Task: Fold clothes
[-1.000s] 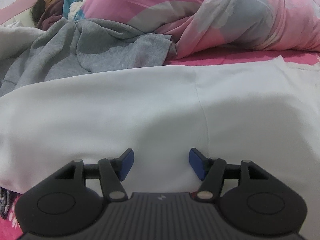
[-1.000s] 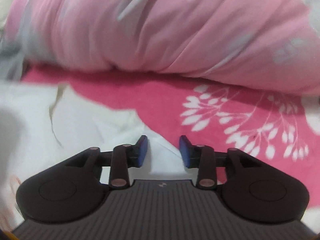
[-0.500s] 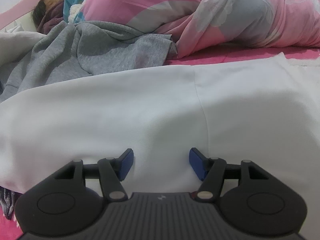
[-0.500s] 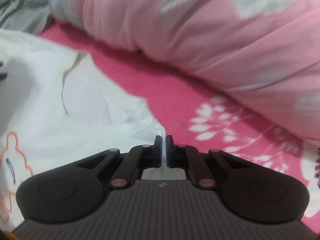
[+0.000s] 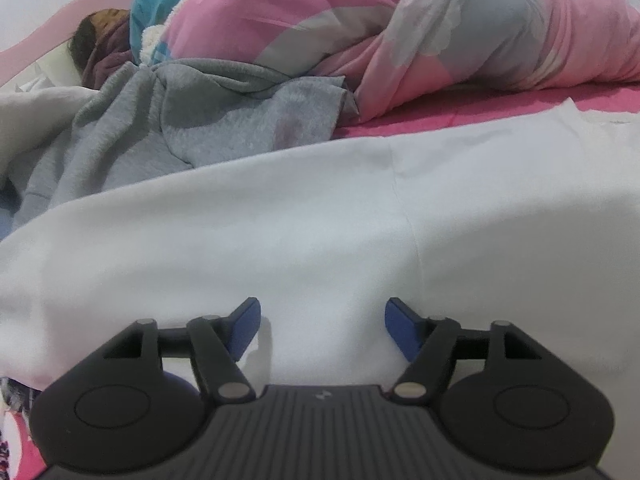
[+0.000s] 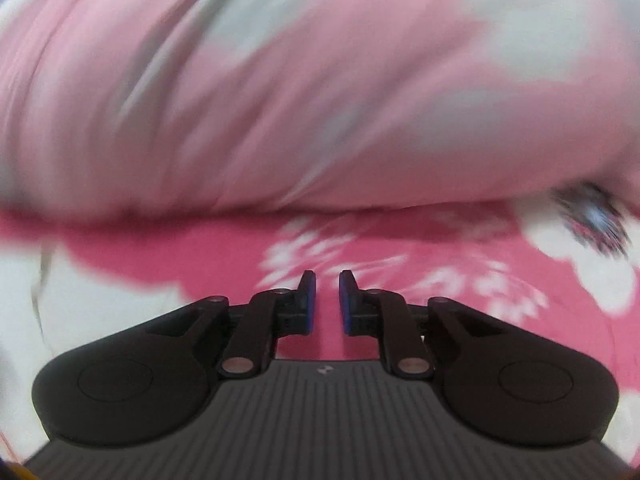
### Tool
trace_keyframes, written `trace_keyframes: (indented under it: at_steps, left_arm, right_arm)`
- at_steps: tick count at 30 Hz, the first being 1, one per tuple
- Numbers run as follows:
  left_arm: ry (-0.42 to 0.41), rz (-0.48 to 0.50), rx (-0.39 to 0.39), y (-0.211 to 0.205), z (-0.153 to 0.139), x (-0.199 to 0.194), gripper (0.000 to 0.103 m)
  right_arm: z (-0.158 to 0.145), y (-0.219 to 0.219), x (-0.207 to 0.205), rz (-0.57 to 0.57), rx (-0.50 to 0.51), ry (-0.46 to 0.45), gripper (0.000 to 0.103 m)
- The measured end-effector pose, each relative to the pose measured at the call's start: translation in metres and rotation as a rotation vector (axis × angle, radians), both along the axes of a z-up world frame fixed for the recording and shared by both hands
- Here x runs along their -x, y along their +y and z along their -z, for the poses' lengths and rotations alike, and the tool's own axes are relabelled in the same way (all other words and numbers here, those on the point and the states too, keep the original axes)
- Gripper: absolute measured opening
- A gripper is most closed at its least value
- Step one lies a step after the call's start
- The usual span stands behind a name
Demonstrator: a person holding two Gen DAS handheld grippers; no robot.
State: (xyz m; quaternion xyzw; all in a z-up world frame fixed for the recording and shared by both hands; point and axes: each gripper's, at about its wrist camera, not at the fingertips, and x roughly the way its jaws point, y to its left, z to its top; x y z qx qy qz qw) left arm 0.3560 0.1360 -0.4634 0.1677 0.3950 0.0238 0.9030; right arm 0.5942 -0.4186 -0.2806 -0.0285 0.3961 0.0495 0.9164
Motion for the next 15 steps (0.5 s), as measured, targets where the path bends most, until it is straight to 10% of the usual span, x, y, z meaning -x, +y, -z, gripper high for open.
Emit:
trace_keyframes:
  at_steps: [6,15]
  left_arm:
    - [-0.029,-0.01,-0.006,-0.011,-0.019,0.013,0.078]
    - [0.045,0.111,0.217,-0.057,-0.049,0.051,0.094]
  right_arm:
    - [-0.033,-0.054,0.031,0.26,-0.12,-0.08,0.012]
    - [-0.016,-0.068,0.135,0.399,-0.229,0.017,0.014]
